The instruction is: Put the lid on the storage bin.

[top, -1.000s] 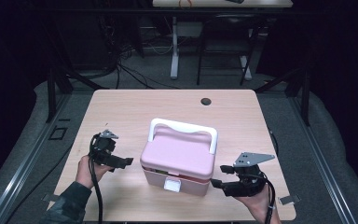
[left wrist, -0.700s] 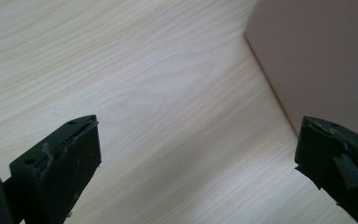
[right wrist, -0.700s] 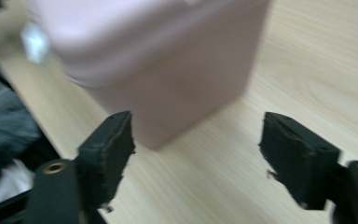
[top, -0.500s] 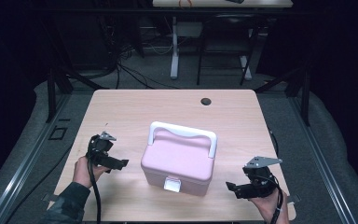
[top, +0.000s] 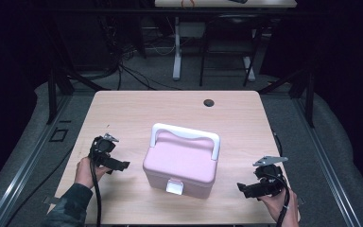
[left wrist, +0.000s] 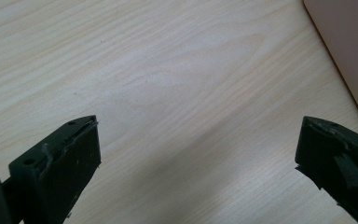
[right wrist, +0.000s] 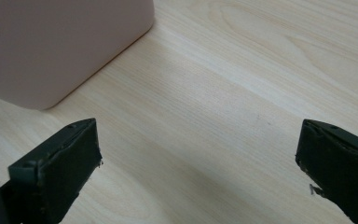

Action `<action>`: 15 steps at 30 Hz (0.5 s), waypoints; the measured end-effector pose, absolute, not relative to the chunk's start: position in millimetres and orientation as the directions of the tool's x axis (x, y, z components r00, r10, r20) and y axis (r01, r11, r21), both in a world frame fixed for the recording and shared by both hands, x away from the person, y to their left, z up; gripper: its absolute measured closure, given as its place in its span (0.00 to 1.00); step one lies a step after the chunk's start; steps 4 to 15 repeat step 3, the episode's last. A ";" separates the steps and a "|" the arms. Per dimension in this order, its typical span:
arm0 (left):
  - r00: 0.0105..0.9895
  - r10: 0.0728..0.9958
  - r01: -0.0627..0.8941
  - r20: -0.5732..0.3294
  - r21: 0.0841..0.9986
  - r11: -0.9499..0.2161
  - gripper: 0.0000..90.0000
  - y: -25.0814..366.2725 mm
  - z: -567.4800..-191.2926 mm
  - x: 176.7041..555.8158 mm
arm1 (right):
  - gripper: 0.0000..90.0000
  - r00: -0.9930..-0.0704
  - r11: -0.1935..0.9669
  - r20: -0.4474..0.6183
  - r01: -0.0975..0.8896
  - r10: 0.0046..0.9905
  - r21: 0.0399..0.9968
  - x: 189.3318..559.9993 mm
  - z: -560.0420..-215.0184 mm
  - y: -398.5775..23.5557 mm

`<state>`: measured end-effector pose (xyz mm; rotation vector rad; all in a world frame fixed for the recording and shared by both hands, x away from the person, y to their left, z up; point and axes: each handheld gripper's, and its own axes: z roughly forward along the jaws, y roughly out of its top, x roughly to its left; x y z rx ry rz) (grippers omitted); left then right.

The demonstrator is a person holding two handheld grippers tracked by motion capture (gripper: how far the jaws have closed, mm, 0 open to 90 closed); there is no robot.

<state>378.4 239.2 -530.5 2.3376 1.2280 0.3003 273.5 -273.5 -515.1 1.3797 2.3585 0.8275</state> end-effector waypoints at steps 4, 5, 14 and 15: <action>0.574 0.818 0.715 -0.032 0.506 -0.482 0.00 239.4 -531.1 379.2 | 0.00 -0.498 0.380 0.030 0.699 0.867 0.607 274.3 -516.1 -274.7; 0.574 0.818 0.715 -0.032 0.506 -0.482 0.00 239.4 -531.1 379.2 | 0.00 -0.498 0.380 0.030 0.699 0.867 0.607 274.3 -516.1 -274.7; 0.574 0.818 0.715 -0.032 0.506 -0.482 0.00 239.4 -531.1 379.2 | 0.00 -0.498 0.380 0.030 0.699 0.867 0.607 274.3 -516.1 -274.7; 0.574 0.818 0.715 -0.032 0.506 -0.482 0.00 239.4 -531.1 379.2 | 0.00 -0.498 0.380 0.030 0.699 0.867 0.607 274.3 -516.1 -274.7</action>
